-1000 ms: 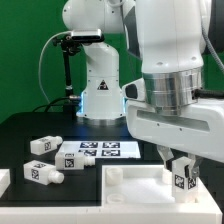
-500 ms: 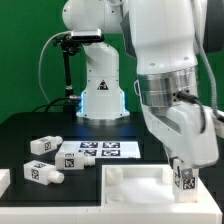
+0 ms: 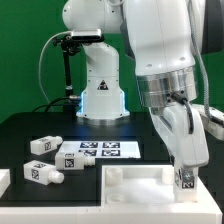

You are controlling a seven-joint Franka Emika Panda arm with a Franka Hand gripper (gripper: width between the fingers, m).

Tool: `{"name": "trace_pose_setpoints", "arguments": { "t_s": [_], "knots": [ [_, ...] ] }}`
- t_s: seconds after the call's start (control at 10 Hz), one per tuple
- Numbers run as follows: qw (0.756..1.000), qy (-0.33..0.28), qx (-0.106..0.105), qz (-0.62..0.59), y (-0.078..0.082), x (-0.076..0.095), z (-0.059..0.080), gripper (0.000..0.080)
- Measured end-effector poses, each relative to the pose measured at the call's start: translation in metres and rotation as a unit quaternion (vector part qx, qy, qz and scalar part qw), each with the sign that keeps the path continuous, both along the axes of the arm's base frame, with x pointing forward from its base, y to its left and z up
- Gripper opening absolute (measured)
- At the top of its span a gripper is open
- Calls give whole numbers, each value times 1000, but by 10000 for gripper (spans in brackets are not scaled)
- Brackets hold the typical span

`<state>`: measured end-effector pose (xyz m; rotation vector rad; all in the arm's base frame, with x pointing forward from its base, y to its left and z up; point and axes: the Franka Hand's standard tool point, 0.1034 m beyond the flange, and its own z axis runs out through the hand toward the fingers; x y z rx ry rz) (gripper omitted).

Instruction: Assemble one leg

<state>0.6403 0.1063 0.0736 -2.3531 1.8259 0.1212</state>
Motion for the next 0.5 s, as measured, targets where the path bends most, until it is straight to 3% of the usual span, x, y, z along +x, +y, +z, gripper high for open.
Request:
{"name": "trace_pose_setpoints", "arguments": {
  "t_s": [0.2, 0.5],
  "knots": [
    [976, -28, -12, 214, 7, -1, 2, 643],
    [960, -40, -11, 276, 6, -1, 1, 649]
  ]
}}
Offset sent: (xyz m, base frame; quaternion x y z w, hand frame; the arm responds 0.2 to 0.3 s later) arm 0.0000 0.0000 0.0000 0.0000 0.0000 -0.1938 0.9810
